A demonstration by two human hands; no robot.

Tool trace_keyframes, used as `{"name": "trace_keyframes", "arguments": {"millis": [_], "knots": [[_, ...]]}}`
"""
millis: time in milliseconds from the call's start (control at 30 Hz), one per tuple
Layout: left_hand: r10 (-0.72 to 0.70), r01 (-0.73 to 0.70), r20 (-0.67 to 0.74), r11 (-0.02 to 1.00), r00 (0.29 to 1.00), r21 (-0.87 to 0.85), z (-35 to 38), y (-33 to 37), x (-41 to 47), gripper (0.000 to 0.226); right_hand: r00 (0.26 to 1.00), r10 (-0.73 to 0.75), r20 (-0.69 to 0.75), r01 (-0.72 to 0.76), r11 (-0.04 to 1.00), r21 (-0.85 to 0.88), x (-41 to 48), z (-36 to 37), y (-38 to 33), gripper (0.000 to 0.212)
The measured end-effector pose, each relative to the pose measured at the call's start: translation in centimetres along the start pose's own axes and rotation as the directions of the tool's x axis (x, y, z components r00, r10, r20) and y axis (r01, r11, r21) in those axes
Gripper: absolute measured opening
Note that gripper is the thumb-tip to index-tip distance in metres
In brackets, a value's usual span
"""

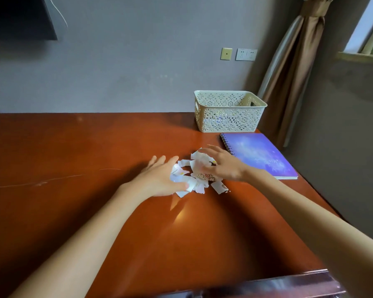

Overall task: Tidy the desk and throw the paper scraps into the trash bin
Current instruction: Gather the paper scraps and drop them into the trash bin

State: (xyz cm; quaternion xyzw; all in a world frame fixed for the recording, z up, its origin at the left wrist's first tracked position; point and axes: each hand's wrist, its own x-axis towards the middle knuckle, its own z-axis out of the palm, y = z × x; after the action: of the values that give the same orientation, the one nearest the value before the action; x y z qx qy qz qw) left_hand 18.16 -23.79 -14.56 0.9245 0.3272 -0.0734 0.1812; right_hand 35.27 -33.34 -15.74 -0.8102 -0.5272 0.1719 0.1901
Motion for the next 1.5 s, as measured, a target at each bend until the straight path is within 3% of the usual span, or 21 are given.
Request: {"name": "trace_keyframes", "arguments": {"millis": [100,167,233,400,533,667,833,900,1033,1167,1367,1500], "knots": [[-0.027,0.028,0.085,1.000,0.996,-0.009,0.6,0.3,-0.6,0.096,0.982,0.080,0.172,-0.067,0.995,-0.080,-0.6,0.3,-0.6,0.089],[-0.044,0.046,0.084,0.999,0.996,-0.022,1.3,0.3,-0.5,0.095,0.974,0.115,0.195,-0.096,0.990,-0.104,-0.4,0.3,-0.7,0.095],[-0.031,0.033,0.024,0.998,0.999,-0.059,1.8,0.1,0.0,0.085,0.978,0.102,0.184,-0.088,0.993,-0.080,0.1,0.6,-0.7,0.088],[0.065,-0.071,-0.226,0.997,0.972,-0.019,2.8,-0.1,0.3,0.048,0.992,-0.032,0.119,0.033,0.999,-0.001,-0.9,1.0,-2.6,0.042],[0.093,-0.043,-0.356,0.988,0.930,0.146,3.3,0.1,0.7,0.040,0.989,-0.146,0.003,0.141,0.948,-0.284,-1.2,1.9,-2.8,0.018],[0.195,-0.018,-0.431,0.924,0.881,0.381,3.8,0.4,1.0,0.036,0.982,-0.173,-0.075,0.114,0.865,-0.489,-1.0,3.0,-1.5,0.036],[0.207,-0.035,-0.463,0.935,0.862,0.353,3.3,0.8,1.4,0.051,0.968,-0.202,-0.146,0.076,0.799,-0.596,-1.5,2.5,-0.9,0.033],[0.178,-0.019,-0.506,0.953,0.844,0.303,2.9,0.9,1.5,0.040,0.958,-0.172,-0.228,0.035,0.862,-0.506,-1.6,2.3,-0.5,0.031],[0.081,0.014,-0.563,0.986,0.823,0.164,2.2,1.1,1.1,0.021,0.900,-0.045,-0.434,-0.004,0.994,-0.110,-1.3,2.1,0.3,0.023],[0.036,0.005,-0.595,0.998,0.803,0.066,1.4,1.4,1.0,0.023,0.855,0.150,-0.496,-0.044,0.974,0.220,-1.2,1.6,0.7,0.034],[-0.056,-0.039,-0.587,0.988,0.807,-0.147,0.6,2.1,0.6,0.023,0.823,0.221,-0.523,-0.043,0.943,0.330,-1.9,0.5,0.8,0.038],[-0.108,-0.059,-0.588,0.964,0.802,-0.258,0.7,2.7,0.4,0.022,0.838,0.168,-0.520,-0.022,0.961,0.275,-2.6,0.1,1.1,0.038]]}}
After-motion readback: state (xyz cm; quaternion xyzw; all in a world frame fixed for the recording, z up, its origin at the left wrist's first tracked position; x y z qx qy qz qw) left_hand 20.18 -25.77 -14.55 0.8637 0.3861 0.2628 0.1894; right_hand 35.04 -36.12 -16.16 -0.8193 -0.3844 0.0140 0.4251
